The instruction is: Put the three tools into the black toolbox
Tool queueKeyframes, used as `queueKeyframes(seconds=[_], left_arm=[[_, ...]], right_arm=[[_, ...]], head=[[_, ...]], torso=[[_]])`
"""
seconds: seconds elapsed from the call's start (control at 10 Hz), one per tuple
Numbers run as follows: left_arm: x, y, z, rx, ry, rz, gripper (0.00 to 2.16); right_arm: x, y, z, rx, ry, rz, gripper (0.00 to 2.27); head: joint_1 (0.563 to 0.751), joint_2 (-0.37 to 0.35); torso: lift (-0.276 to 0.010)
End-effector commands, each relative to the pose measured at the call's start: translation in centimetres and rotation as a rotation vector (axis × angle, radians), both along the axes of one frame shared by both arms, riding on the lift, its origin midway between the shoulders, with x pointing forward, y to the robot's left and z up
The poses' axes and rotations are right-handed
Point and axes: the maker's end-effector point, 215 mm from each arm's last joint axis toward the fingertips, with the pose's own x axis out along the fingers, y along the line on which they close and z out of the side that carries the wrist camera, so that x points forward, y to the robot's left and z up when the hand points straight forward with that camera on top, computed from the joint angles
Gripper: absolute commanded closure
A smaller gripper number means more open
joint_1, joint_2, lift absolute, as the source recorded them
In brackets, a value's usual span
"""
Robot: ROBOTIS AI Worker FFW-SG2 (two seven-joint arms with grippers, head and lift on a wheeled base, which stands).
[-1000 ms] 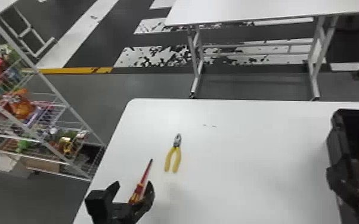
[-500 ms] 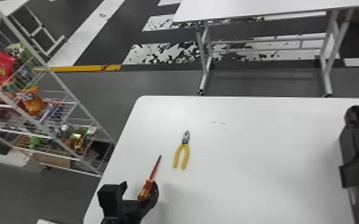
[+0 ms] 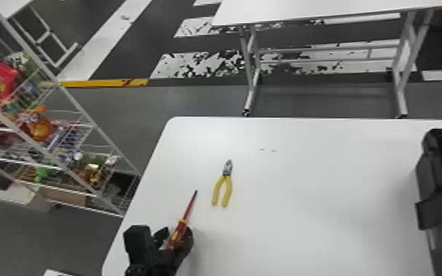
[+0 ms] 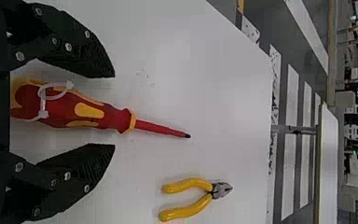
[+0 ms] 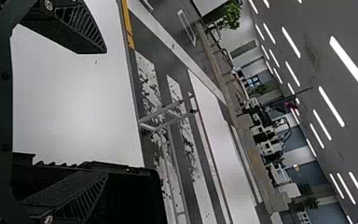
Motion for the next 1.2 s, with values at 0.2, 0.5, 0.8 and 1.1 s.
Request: queueKeyframes(seconds=[0.2, 0.5, 0.8, 1.1], left_arm=[[0.2, 0.1, 0.2, -0.007, 0.005, 0.020, 1.71], [1.3, -1.0, 2.1, -0.012, -0.035, 0.014, 1.71], [2.5, -3.1, 5.6, -0.018, -0.099, -0.011, 1.71], [4.1, -6.4, 10.2, -0.041, -0.168, -0.066, 1.71]], right_arm=[[0.0, 0.0, 0.2, 0.004, -0.003, 0.000, 0.07], [0.3, 0.1, 0.4, 0.006, -0.010, 0.001, 0.07], [0.7, 0.4, 0.5, 0.009, -0.012, 0.004, 0.07], [0.7, 0.6, 0.4, 0.009, -0.009, 0.005, 0.07]], head=[[0.695, 0.314], [0.695, 0.302], [0.695, 0.270], [0.695, 0.229]], torso=[[-0.051], [-0.051], [-0.051], [-0.051]])
